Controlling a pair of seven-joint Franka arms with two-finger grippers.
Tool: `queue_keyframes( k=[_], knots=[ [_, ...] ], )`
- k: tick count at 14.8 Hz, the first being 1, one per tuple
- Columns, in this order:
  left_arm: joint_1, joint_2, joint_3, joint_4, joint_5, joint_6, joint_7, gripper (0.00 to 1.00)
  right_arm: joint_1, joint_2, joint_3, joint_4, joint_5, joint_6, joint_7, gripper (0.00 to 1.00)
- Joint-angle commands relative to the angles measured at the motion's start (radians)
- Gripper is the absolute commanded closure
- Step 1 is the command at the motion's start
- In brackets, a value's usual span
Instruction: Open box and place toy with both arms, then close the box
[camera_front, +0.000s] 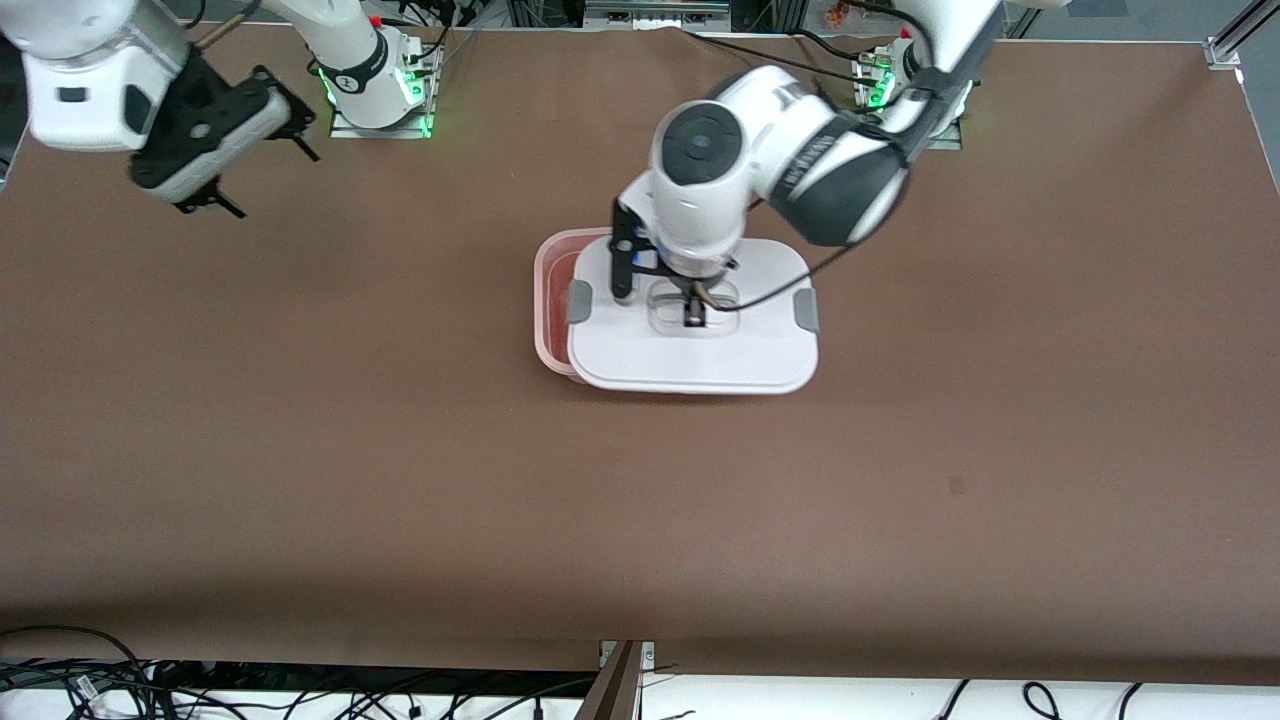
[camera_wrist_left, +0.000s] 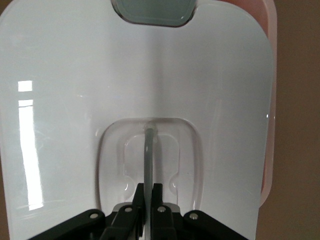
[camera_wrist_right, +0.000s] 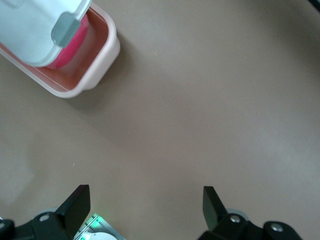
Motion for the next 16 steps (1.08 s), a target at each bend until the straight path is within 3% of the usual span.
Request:
queue_keyframes(
  k=[1,2,5,7,9,16],
  knots=[
    [-0.032,0.047,0.006,0.013,0.03,0.057,-0.07,1.0,-0.01,-0.041,-0.044,-0.07,0.007,0.02,0.036,0.0],
    [-0.044,0.061,0.007,0.014,0.031,0.072,-0.097,1.0,-0.054,-0.033,-0.029,-0.069,0.006,0.017,0.036,0.0],
    [-0.063,0.084,0.009,0.016,0.053,0.079,-0.122,1.0,-0.24,0.013,0.145,-0.044,0.001,0.022,0.035,0.0],
    [-0.065,0.083,0.01,0.016,0.056,0.079,-0.124,1.0,-0.323,0.068,0.209,0.014,0.001,0.019,0.021,0.0],
    [-0.078,0.083,0.01,0.014,0.057,0.079,-0.125,1.0,-0.334,0.099,0.201,0.06,0.001,0.016,0.0,0.0],
    [-0.1,0.084,0.012,0.01,0.099,0.075,-0.176,1.0,-0.331,0.097,0.198,0.072,-0.042,-0.013,0.01,0.0]
  ],
)
